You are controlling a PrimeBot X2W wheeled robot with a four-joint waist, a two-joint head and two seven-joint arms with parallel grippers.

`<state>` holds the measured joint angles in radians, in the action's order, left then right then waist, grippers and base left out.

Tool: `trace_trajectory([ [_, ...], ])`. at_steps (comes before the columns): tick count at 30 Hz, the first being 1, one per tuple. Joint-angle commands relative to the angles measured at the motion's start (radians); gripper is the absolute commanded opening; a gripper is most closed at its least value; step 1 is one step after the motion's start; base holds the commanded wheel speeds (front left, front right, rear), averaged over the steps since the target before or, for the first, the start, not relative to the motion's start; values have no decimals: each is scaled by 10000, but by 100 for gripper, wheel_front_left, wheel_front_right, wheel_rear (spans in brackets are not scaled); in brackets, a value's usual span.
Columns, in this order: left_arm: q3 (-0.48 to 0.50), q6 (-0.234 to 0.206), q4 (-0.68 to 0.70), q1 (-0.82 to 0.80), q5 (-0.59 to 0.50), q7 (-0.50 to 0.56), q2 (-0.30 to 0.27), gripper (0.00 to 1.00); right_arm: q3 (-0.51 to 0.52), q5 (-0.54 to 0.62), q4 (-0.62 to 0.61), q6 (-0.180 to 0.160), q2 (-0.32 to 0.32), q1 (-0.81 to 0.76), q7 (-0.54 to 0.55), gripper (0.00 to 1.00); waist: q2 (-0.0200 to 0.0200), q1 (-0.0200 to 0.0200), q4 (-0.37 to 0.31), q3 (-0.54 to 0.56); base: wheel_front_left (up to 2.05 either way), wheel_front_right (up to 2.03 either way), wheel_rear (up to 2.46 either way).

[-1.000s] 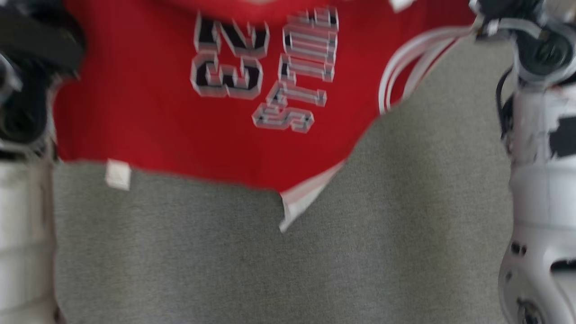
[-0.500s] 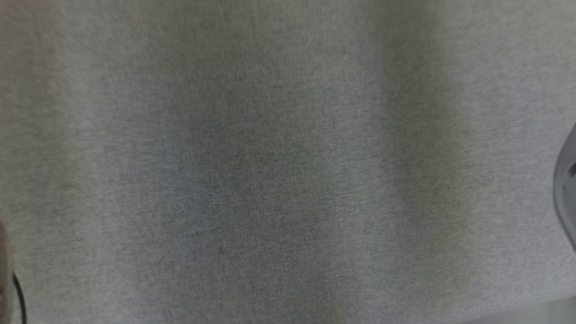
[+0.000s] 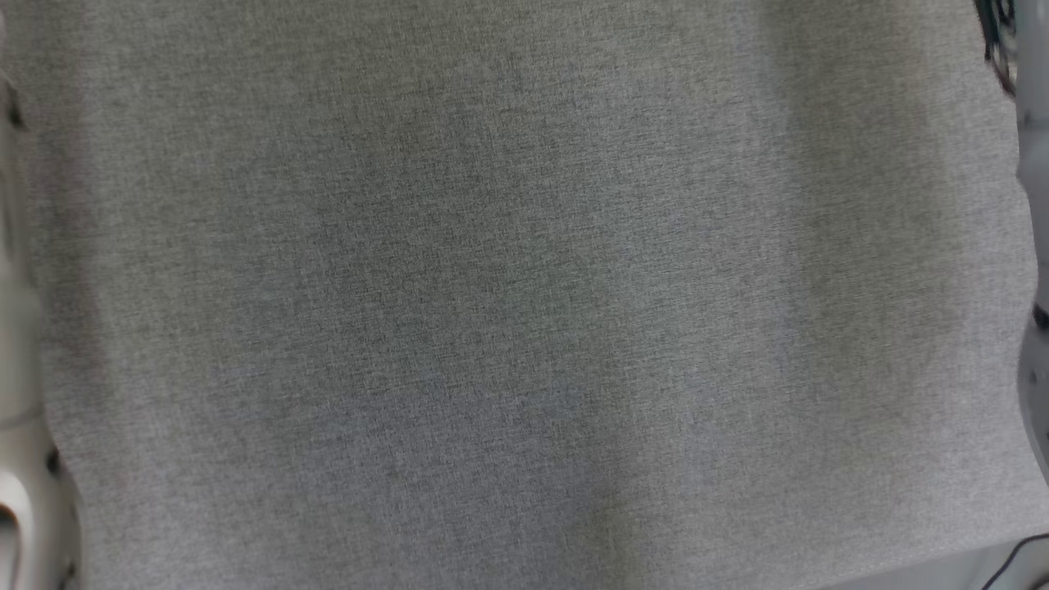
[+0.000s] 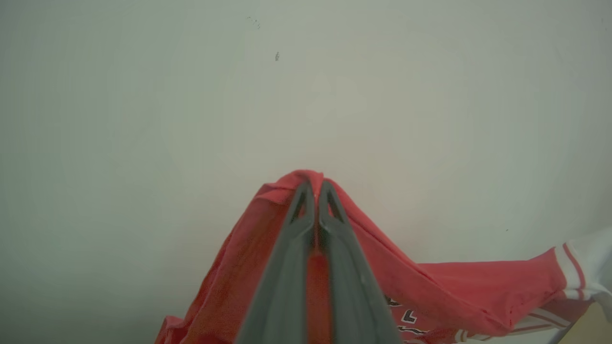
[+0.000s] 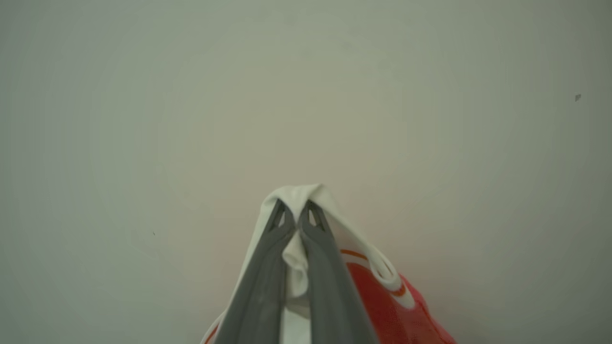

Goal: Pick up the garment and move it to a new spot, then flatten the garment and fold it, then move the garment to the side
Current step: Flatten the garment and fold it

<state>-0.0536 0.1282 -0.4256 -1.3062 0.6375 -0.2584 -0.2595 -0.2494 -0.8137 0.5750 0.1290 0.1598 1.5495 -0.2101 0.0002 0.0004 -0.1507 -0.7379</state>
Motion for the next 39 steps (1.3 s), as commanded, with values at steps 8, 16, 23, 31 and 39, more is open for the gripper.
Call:
trace_trajectory([
  [8, -452, 21, 1096, 2609, 970, -65, 30, 0, -854, -1436, -1650, 29, 1373, -2659, 986, 0, -2, -4, 313, 1236, 0, 0, 0],
  [16, -664, 23, 2013, 6257, 1407, -68, 241, 0, -744, -1413, -2453, 29, 2407, -6680, 3244, 0, -2, -4, 446, 3213, 0, 0, 0],
  [23, -730, 22, 2441, 8761, 1239, -68, 818, 0, 598, -759, -3047, 29, 2104, -9423, 3800, 0, -2, -4, 738, 4394, 0, 0, 0],
  [31, -1091, 19, 2167, 10833, 1088, -62, 923, 0, 1767, 412, -4154, 29, 1480, -11877, 5405, 0, -2, -4, 885, 5398, 0, 0, 0],
  [39, -1547, 11, 1846, 12043, 1190, 38, 581, 0, 3120, 1339, -5679, 29, 757, -14274, 7988, 0, -2, -4, 1034, 6217, 0, 0, 0],
])
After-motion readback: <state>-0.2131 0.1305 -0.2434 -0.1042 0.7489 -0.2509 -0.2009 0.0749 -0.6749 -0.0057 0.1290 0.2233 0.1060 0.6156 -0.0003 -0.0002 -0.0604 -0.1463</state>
